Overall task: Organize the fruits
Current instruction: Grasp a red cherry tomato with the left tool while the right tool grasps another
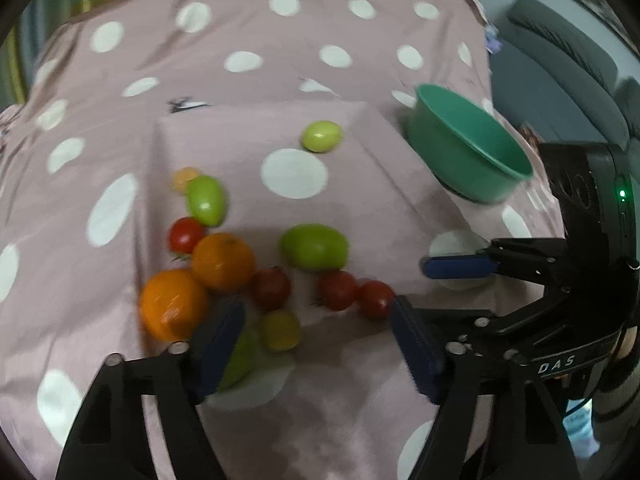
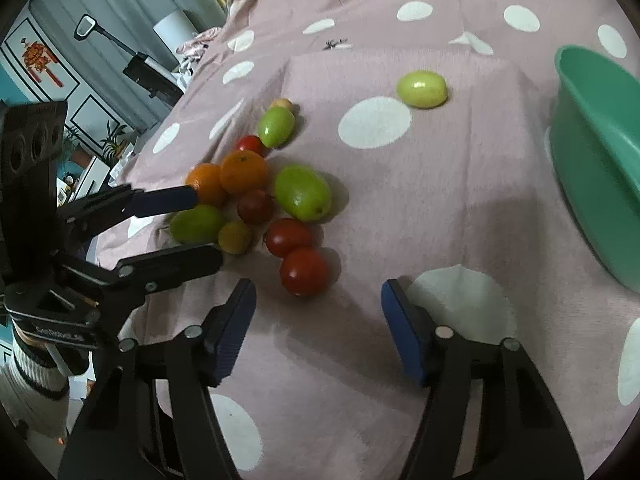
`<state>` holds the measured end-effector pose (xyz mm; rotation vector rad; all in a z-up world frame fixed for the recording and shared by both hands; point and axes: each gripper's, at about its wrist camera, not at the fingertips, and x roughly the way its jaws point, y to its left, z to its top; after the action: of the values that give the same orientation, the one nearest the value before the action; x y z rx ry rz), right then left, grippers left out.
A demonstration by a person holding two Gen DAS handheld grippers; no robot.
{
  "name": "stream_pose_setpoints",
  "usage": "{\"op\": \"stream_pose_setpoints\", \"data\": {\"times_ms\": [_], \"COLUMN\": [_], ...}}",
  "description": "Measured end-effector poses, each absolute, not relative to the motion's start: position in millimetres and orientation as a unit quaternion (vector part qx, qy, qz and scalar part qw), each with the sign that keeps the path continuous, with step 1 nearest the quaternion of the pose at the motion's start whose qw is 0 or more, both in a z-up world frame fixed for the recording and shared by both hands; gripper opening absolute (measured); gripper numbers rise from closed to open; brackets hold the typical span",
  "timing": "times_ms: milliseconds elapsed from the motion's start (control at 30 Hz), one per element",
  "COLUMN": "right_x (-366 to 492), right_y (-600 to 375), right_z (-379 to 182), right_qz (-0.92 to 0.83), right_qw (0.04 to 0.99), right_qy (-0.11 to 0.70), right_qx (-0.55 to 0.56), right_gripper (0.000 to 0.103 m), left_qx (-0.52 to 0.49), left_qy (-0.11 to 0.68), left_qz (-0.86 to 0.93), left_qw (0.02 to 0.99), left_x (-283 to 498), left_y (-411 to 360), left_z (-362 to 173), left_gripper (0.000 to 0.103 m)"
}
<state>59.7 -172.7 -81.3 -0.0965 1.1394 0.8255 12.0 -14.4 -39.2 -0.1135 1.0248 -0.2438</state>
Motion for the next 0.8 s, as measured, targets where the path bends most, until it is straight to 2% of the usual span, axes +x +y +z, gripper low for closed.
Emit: {"op": "stream_pose_setpoints", "data": {"times_ms": [233,500,667,700,800], "right_x": [66,73,76,77,80], "right_y": [-167,-153,-146,-145,-144], "right_z": [-85,-90,-94,-94,-95], "right_qz": [0.396,0.41,0.417,0.421,0.422], "right_qw": [0.744,0.729,0.721,0.721,0.724], "right_qy": [0.534,0.54,0.541,0.539,0.534], "right_qx": [-0.067,-0.098,-0.114,-0.115,-0.116], "right_gripper": [0.049,0.041,0.035,0.029,0.029], "left_qx": [-0.019,-0.003,-0.044,-0.059,-0.071], "left_qy": [0.52,0.546,0.563,0.566,0.57], "left_qz": [-0.143,-0.168,-0.188,-0.193,-0.193], "left_qw": [0.842,0.821,0.803,0.799,0.795], "left_x": [35,51,62,62,63], "left_y": [-28,-33,-24,-20,-14], "left_z": [-50,-58,-62,-63,-66], "left_gripper": [0.051,0.045,0.044,0.044,0.044]}}
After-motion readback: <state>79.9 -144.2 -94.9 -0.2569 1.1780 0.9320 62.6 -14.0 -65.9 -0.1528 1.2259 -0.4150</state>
